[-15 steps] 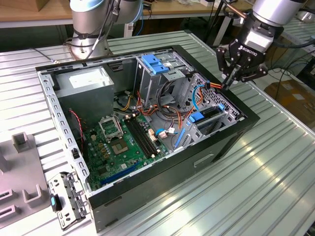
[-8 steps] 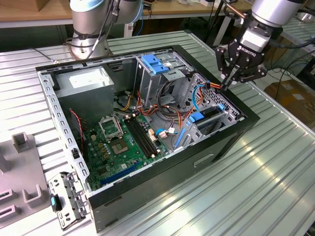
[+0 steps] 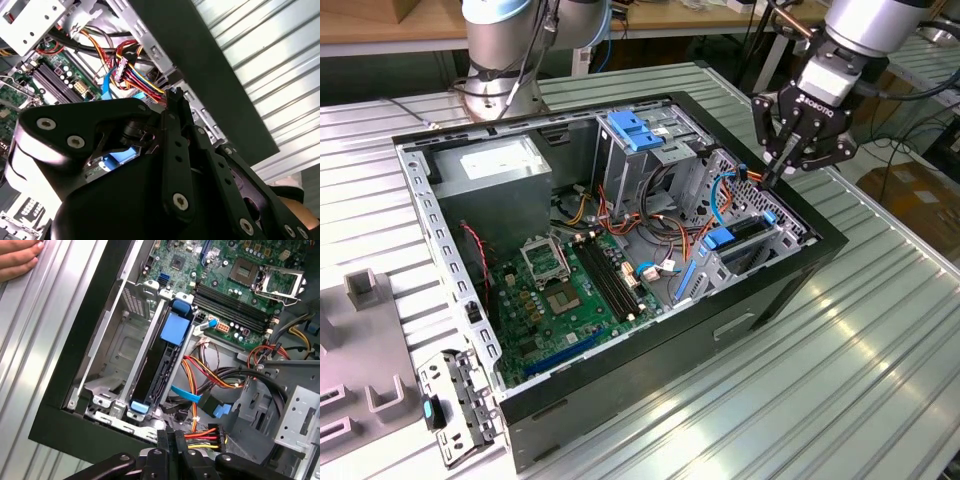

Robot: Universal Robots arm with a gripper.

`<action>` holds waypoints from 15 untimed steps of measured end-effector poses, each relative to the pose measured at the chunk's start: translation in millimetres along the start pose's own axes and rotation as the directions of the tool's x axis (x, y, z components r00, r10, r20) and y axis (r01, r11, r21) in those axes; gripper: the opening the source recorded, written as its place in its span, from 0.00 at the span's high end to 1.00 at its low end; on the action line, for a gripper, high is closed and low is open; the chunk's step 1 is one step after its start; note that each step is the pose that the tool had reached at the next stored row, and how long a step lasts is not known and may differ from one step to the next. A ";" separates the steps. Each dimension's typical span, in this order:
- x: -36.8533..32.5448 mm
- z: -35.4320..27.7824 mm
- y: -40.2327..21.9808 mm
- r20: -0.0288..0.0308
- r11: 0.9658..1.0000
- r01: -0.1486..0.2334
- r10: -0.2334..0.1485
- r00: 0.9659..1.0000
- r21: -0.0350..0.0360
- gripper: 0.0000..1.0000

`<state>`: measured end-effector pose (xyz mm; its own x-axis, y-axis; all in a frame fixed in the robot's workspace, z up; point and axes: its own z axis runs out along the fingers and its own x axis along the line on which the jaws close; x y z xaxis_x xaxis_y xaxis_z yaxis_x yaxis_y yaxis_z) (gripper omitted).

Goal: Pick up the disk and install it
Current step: 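Insert the first disk wire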

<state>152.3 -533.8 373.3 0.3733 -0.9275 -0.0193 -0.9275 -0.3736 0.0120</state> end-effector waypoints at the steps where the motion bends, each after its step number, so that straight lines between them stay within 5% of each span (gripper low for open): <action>1: -1.8 0.1 4.5 0.000 1.000 -0.001 0.001 1.000 0.000 0.84; 5: -4.9 0.3 12.3 0.000 1.000 -0.005 0.005 1.000 0.000 0.84; 10: -5.3 0.4 13.1 0.001 0.999 -0.050 0.050 0.999 0.001 0.84; 13: -5.3 0.4 13.2 0.001 0.996 -0.085 0.085 0.996 0.002 0.84; 15: -5.3 0.7 13.2 0.002 0.992 -0.127 0.127 0.992 0.002 0.84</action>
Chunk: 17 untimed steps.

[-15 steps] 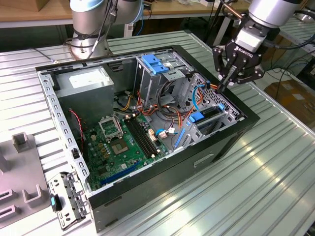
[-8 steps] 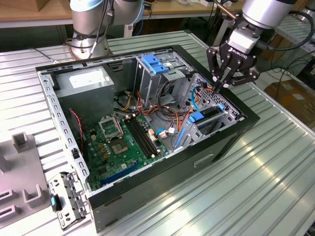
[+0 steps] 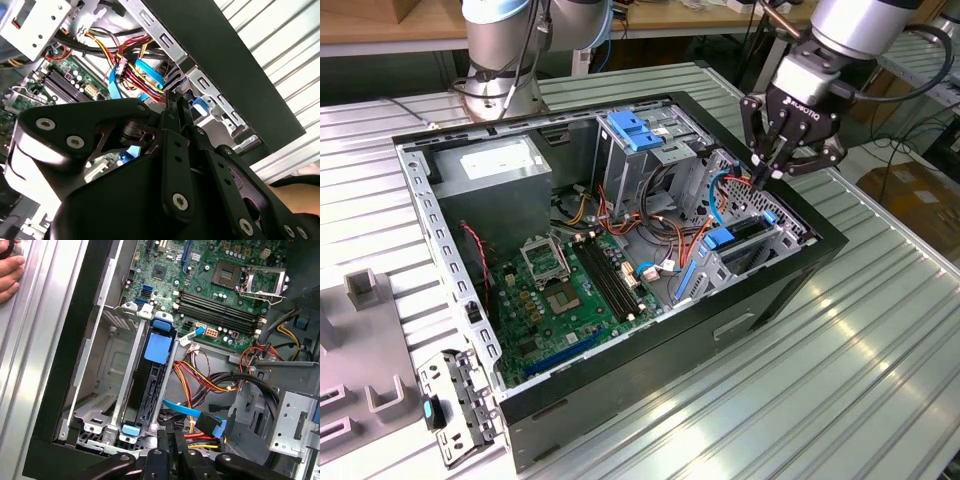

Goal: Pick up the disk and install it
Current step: 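Insert the first disk wire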

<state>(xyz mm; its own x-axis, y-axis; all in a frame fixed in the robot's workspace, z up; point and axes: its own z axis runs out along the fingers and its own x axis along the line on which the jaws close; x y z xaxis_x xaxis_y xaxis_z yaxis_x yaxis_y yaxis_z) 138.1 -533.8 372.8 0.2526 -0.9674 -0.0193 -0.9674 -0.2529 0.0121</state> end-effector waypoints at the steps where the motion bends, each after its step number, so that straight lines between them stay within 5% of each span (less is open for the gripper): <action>1: 0.0 0.1 0.0 0.000 1.000 -0.015 0.015 1.000 0.000 0.84; 6: -0.1 0.9 0.4 0.000 0.997 -0.076 0.076 0.997 0.001 0.84; 9: 0.1 6.9 0.3 -0.002 0.990 -0.142 0.142 0.990 0.002 0.84; 13: -1.3 14.3 6.0 -0.003 0.986 -0.165 0.165 0.986 0.002 0.84; 17: -1.7 15.3 9.1 -0.006 0.984 -0.179 0.179 0.984 0.003 0.84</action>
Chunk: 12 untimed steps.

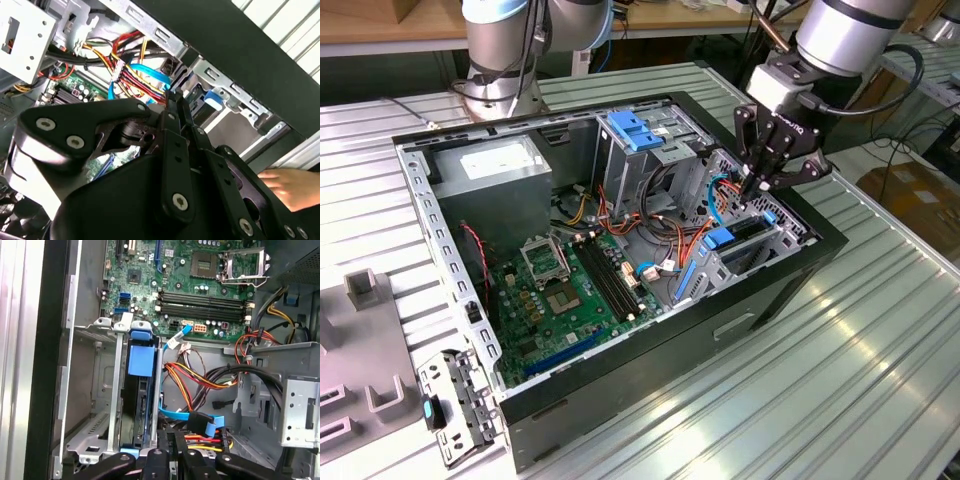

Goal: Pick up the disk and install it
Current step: 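Insert the first disk wire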

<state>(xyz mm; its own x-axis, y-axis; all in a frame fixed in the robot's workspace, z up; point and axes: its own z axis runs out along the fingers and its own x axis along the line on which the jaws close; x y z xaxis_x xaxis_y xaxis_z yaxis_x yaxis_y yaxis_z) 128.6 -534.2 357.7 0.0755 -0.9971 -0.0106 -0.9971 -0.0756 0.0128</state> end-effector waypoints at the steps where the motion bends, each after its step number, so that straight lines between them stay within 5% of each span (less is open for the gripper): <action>1: 0.5 0.2 0.0 -0.001 1.000 -0.005 0.005 1.000 0.000 0.84; 12: 13.4 1.6 1.1 -0.004 0.999 -0.039 0.039 0.999 0.000 0.84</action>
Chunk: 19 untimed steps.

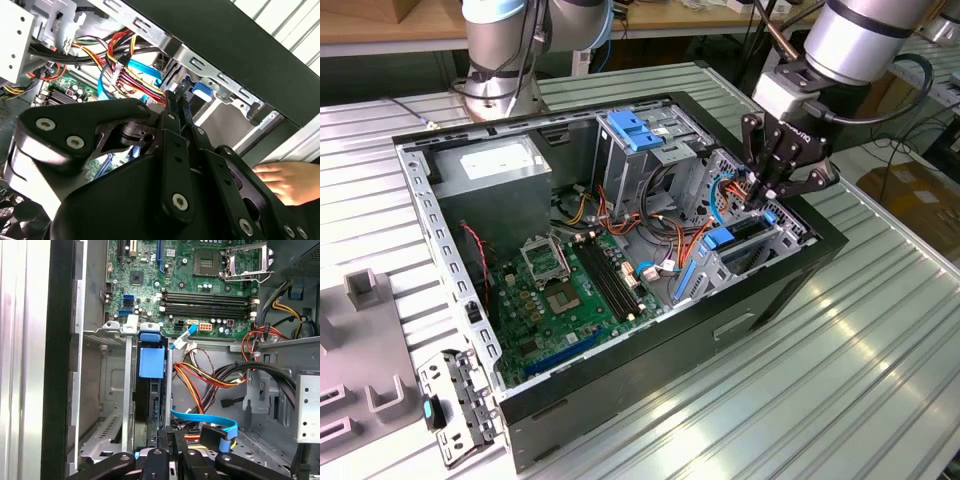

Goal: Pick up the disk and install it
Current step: 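Insert the first disk wire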

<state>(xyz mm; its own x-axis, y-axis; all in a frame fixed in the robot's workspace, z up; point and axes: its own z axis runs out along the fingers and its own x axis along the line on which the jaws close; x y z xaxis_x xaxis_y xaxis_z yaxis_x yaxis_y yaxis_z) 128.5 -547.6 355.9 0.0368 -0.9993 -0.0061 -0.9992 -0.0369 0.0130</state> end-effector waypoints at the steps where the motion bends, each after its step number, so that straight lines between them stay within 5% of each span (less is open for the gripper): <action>1: 2.0 0.1 0.1 0.000 1.000 0.000 0.000 1.000 0.000 0.84; 5: 4.2 1.0 5.7 0.000 1.000 -0.001 0.001 1.000 0.000 0.84; 19: 8.9 6.2 6.5 -0.003 0.999 -0.037 0.037 0.999 0.000 0.84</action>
<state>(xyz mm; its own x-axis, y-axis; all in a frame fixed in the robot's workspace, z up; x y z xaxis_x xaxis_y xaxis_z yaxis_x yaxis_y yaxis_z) 122.3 -556.8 349.8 -0.0003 -1.0000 -0.0031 -0.9999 0.0002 0.0130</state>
